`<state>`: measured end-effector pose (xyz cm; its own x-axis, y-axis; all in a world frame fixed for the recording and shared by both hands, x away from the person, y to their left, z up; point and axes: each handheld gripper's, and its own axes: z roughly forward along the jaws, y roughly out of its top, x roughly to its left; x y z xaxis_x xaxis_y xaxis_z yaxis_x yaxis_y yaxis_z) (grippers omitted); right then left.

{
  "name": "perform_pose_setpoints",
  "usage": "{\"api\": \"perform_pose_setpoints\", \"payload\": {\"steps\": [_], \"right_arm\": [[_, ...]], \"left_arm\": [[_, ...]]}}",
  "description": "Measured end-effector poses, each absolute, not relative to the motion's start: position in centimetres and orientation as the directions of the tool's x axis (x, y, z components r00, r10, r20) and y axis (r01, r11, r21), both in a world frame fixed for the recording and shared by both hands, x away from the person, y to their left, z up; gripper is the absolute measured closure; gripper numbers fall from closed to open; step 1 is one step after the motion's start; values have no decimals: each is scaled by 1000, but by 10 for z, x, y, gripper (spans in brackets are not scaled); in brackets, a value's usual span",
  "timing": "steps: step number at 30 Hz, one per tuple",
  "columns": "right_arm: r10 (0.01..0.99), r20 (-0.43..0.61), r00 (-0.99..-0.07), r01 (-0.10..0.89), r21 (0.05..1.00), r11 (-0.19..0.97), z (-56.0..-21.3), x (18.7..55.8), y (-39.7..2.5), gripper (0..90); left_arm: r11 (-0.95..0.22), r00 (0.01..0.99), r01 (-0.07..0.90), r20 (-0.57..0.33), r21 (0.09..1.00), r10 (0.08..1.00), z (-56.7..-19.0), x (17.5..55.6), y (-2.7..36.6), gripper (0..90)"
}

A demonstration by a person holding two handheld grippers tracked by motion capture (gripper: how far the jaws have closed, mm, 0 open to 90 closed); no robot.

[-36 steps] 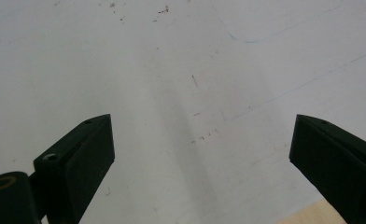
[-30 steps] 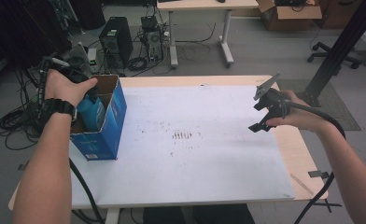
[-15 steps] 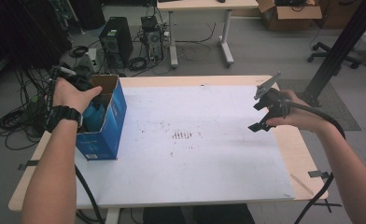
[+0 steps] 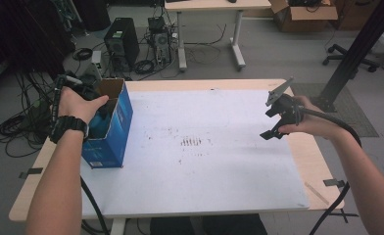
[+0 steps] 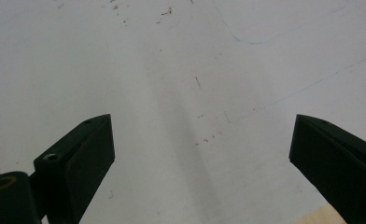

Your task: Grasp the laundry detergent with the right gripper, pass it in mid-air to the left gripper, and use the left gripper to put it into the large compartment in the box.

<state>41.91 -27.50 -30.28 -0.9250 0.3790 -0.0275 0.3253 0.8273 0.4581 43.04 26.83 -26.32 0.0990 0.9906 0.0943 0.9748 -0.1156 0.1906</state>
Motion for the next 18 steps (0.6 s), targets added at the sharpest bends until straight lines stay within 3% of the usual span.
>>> {"api": "perform_pose_setpoints", "payload": {"steps": [18], "right_arm": [[377,-23,-926,327,451,831,-304,418,-276,69]], "left_arm": [[-129,112,973,96,191,989,-269,429,267,378]]}}
